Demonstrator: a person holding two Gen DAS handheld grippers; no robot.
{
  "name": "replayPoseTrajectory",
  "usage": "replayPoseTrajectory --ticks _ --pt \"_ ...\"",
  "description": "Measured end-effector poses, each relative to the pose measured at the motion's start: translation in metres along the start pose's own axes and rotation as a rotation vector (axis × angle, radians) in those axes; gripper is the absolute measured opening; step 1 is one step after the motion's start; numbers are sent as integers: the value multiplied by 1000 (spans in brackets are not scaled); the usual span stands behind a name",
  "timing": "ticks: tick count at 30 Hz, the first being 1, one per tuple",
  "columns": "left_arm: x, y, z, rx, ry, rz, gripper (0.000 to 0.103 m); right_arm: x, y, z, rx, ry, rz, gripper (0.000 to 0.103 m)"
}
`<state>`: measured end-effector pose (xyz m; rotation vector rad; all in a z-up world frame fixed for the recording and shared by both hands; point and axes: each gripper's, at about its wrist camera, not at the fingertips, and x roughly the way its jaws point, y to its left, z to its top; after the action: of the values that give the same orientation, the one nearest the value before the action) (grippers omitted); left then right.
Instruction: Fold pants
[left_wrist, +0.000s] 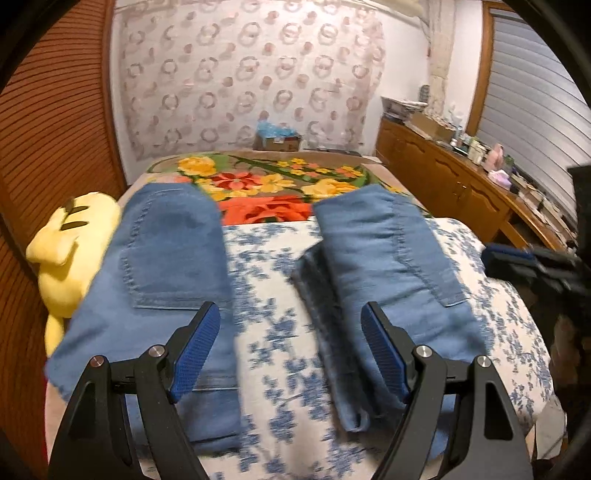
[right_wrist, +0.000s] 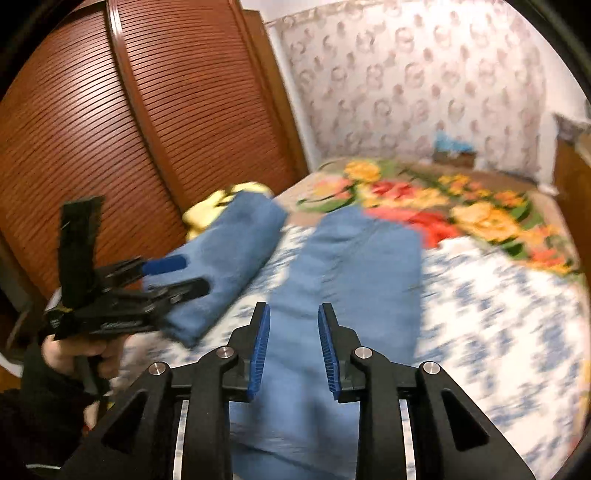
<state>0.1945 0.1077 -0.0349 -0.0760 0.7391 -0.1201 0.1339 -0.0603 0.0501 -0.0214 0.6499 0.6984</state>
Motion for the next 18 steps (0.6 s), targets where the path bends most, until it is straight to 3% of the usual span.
replayPoseTrajectory --ticks 4,8,15,18 --pt "12 -25 -1 34 29 -51 80 17 -24 1 -12 42 -78 34" --pt "26 -44 -4 70 70 -69 80 43 -33 5 -20 83 -83 42" --pt "49 -42 -16 93 157 -14 80 79 -55 23 -21 128 -34 54" --pt "56 -40 -23 105 188 6 80 103 -64 26 -13 141 -22 63"
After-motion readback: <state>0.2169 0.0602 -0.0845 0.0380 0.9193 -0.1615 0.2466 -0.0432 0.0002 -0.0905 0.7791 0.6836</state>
